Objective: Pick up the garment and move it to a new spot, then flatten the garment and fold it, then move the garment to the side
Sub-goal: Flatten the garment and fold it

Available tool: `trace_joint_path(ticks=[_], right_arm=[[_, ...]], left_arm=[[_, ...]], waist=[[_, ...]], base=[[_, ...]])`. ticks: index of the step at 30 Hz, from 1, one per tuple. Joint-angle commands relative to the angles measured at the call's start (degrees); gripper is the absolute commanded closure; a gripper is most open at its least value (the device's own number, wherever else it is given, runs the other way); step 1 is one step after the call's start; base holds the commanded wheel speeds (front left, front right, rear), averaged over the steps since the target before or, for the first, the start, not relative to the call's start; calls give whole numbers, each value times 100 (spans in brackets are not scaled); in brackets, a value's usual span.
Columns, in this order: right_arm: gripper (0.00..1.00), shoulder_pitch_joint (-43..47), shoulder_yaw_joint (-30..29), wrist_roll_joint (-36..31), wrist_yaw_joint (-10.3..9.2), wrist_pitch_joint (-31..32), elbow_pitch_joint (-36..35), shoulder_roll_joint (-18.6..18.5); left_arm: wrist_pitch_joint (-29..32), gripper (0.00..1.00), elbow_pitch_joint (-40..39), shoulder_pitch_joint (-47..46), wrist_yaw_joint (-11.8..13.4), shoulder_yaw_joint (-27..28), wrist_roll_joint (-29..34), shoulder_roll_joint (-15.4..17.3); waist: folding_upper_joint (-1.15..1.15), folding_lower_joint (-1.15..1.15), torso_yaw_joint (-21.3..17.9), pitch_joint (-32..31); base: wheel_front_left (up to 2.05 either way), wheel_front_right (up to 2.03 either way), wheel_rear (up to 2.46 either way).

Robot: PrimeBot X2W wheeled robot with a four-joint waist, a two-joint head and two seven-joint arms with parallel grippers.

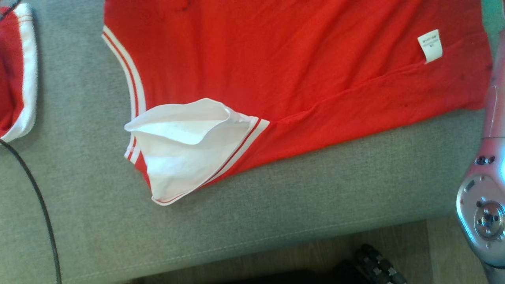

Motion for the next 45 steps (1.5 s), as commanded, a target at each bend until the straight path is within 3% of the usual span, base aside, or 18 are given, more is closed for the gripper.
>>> trace_joint_path(ticks=[1, 9, 13, 18, 29, 37, 45], right_arm=[[100, -115, 61, 44, -2, -49, -208, 0], [100, 644, 259, 448, -2, -43, -723, -303], [100, 1065, 227, 662, -2, 63, -1148, -466], [100, 1651, 171, 926, -2, 241, -1816, -566], [100, 3231, -162, 1225, -2, 808, -3419, -661], [100, 4194, -416, 1197, -2, 1147, -4310, -537], [100, 4675, -499, 931, -2, 1249, -4573, -397]], left_arm=[[-96, 100, -188, -198, 8, 161, -42, 255], [-882, 100, -1087, 566, 8, 156, -378, 695], [-1033, 100, -1760, 1122, 147, 309, -431, 925], [-1079, 100, -2799, 1906, 512, 452, -509, 1265], [-1101, 100, -5100, 3795, 1599, 673, -906, 1974], [-1114, 100, -5949, 5213, 2144, 889, -1171, 1964], [-1116, 100, -5668, 5975, 1936, 921, -1281, 1652]], waist=[[0, 0, 43, -35], [0, 0, 260, -292], [0, 0, 399, -408], [0, 0, 530, -508], [0, 0, 692, -649], [0, 0, 734, -631], [0, 0, 810, -527]], base=[[0, 0, 0], [0, 0, 0], [0, 0, 0], [0, 0, 0], [0, 0, 0], [0, 0, 0], [0, 0, 0]])
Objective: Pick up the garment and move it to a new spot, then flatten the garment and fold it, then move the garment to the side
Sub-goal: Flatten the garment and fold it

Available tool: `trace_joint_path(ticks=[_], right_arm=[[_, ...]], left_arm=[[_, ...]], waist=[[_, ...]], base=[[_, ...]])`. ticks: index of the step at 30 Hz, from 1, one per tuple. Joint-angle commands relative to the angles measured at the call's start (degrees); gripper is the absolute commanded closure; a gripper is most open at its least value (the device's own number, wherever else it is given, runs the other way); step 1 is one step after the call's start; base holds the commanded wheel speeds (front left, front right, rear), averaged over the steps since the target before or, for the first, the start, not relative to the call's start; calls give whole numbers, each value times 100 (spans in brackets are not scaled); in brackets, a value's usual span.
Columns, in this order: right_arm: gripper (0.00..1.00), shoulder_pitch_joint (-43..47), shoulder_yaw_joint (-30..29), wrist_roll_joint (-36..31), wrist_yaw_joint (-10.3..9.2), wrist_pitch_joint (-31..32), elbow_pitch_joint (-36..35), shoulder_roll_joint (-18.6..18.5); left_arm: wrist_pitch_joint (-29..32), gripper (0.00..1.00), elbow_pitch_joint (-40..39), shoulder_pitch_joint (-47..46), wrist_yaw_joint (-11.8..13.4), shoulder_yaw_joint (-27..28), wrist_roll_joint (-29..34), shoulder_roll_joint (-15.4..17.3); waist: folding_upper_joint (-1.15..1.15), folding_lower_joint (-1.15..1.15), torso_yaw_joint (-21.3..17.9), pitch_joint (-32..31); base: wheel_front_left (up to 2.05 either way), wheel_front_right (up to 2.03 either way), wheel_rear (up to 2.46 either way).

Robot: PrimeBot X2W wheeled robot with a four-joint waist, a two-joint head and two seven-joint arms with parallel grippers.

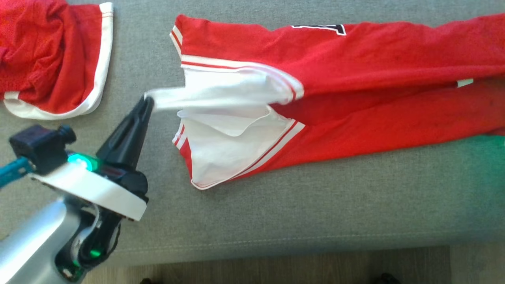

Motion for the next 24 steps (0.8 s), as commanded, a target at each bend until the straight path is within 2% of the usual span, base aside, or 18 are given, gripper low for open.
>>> trace_joint_path(ticks=[1, 5, 6, 8, 9, 10, 11, 12, 13, 18, 24], right_arm=[[100, 74, 54, -66, -2, -17, -248, -34], [100, 136, 79, -236, -2, -101, -185, -23], [96, 143, 83, -297, -2, -140, -156, -33], [86, 157, 92, -398, -2, -200, -84, -27], [78, 163, 93, -424, -2, -220, -53, -7], [64, 161, 86, -424, -2, -237, -18, 16], [39, 163, 87, -421, -2, -258, 15, 35], [12, 173, 92, -411, -2, -279, 28, 66], [0, 177, 76, -391, -2, -320, 24, 103], [0, 317, -32, -215, -2, -531, -61, 255], [0, 594, -144, 177, -2, -743, -168, 382]], left_arm=[[-70, 100, -24, -20, -44, 233, -32, 163], [-55, 100, 296, 42, -196, 150, -170, -58], [-37, 100, 372, 40, -232, 114, -185, -94], [-31, 89, 508, 32, -292, 76, -249, -202], [-27, 75, 575, 24, -311, 54, -265, -250], [-27, 62, 635, 13, -335, 29, -268, -299], [-23, 48, 699, 11, -357, 4, -290, -354], [-13, 7, 771, 10, -378, -28, -295, -394], [-13, 0, 833, 9, -397, -54, -296, -435], [-18, 0, 1019, 100, -369, -121, -360, -639], [-60, 0, 1014, 338, 111, 127, 10, -817]], waist=[[0, 0, 15, 29], [0, 0, 41, 77], [0, 0, 42, 84], [0, 0, 44, 82], [0, 0, 44, 74], [0, 0, 44, 63], [0, 0, 40, 42], [0, 0, 32, 7], [0, 0, 23, -32], [0, 0, -12, -357], [0, 0, -64, -870]], base=[[0, 0, 0], [0, 0, 0], [0, 0, 0], [0, 0, 0], [0, 0, 0], [0, 0, 0], [0, 0, 0], [0, 0, 0], [0, 0, 0], [0, 0, 0], [0, 0, 0]])
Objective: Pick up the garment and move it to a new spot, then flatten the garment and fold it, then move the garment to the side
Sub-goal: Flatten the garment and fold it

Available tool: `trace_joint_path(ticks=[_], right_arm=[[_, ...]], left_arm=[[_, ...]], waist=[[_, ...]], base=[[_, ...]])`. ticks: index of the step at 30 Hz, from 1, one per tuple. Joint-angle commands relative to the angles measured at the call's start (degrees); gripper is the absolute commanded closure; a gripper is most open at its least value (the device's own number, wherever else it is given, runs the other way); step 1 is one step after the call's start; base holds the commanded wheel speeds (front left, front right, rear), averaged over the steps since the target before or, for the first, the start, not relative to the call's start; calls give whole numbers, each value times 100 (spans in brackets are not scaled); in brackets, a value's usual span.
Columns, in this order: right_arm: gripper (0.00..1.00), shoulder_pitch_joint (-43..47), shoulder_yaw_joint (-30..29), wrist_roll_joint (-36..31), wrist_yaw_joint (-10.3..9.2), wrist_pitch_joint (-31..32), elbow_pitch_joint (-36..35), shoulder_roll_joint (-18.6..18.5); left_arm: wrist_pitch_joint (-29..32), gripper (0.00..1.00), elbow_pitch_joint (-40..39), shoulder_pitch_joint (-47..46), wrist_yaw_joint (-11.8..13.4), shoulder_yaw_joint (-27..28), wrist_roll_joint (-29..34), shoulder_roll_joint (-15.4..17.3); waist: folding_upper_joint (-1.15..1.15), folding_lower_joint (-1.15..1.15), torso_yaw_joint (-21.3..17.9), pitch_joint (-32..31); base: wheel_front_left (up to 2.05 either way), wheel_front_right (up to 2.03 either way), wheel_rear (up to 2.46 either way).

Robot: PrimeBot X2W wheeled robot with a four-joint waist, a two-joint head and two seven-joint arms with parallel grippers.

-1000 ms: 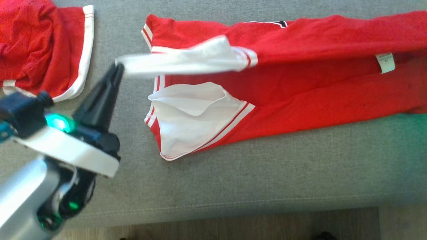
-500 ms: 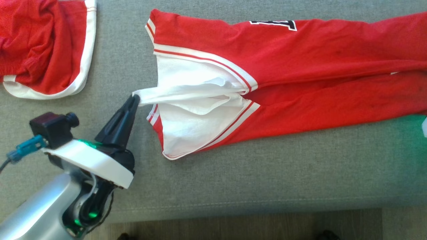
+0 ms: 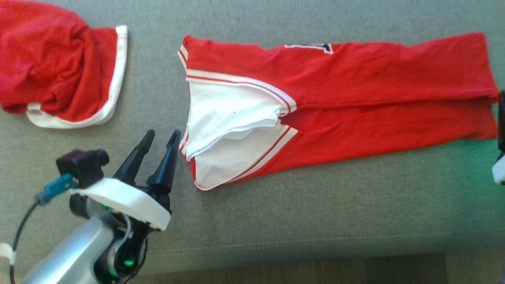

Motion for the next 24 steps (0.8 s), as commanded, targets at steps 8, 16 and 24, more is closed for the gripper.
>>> trace_joint_path(ticks=[8, 16, 24], right_arm=[[0, -57, -94, 880, -2, -443, 815, -20], [0, -623, -419, 1024, -2, -719, 2228, -19], [0, -1511, -996, -214, -2, -645, 3163, -19]], left_arm=[[-75, 0, -126, 366, 528, 715, 926, -396], [-76, 0, -252, 788, 838, 850, 2330, -918], [-76, 0, -274, 917, 696, 831, 2823, -1231]], waist=[[0, 0, -55, -696], [0, 0, 153, -1048], [0, 0, 378, -993]], base=[[0, 0, 0], [0, 0, 0], [0, 0, 0]])
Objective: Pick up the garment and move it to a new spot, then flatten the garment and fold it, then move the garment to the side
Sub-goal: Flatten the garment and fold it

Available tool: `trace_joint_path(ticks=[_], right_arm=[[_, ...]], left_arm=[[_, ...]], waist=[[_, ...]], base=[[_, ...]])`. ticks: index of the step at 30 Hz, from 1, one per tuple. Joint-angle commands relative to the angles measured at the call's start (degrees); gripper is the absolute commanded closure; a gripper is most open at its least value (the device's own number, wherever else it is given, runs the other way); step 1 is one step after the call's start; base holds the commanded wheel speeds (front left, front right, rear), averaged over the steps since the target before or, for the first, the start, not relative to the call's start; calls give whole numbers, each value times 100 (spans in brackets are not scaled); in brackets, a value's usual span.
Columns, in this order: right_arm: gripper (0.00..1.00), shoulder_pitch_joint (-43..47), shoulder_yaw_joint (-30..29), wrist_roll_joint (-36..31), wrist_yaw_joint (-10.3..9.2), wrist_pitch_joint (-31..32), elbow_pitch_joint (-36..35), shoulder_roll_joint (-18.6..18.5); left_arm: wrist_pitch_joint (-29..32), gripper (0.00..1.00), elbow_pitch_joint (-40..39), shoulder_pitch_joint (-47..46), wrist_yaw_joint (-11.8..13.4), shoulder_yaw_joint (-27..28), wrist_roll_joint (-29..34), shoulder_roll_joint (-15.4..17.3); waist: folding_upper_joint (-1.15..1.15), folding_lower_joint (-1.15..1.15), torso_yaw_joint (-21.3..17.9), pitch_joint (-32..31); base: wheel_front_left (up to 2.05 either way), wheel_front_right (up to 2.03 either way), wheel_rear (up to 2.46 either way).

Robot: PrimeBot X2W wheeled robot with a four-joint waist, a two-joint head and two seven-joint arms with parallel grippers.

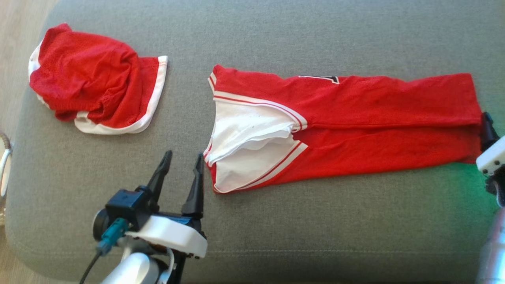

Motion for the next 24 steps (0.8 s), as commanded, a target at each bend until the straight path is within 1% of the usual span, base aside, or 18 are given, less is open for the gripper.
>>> trace_joint_path(ticks=[1, 5, 8, 14, 20, 21, 22, 23, 24], right_arm=[[0, -292, 19, -329, -2, 5, -85, -61], [0, -620, -186, -1211, -2, 88, 275, -61], [0, -772, -318, -1636, -2, 154, 525, -61], [0, -964, -462, -1664, -2, 224, 1055, -61], [0, -1015, -315, -1638, -2, 315, 1506, -61], [5, -1017, -289, -1643, -2, 345, 1570, -61], [15, -1018, -266, -1648, -2, 365, 1624, -61], [34, -1014, -236, -1668, -2, 383, 1667, -61], [58, -1009, -210, -1690, -2, 388, 1697, -61]], left_arm=[[-69, 0, -195, -133, -57, 226, 57, -4], [-70, 0, -93, -112, -191, 253, 58, -101], [-70, 0, -39, -123, -271, 308, 82, -132], [-70, 0, -43, -133, -364, 441, 103, -153], [-70, 0, -95, -141, -439, 527, 101, -184], [-70, 0, -101, -148, -455, 532, 98, -195], [-70, 0, -106, -156, -468, 534, 99, -205], [-70, 0, -111, -163, -478, 538, 100, -214], [-70, 0, -116, -170, -486, 545, 101, -225]], waist=[[0, 0, 42, 64], [0, 0, 66, 139], [0, 0, 70, 159], [0, 0, -19, 168], [0, 0, -128, 207], [0, 0, -132, 217], [0, 0, -131, 227], [0, 0, -127, 236], [0, 0, -123, 244]], base=[[0, 0, 0], [0, 0, 0], [0, 0, 0], [0, 0, 0], [0, 0, 0], [0, 0, 0], [0, 0, 0], [0, 0, 0], [0, 0, 0]])
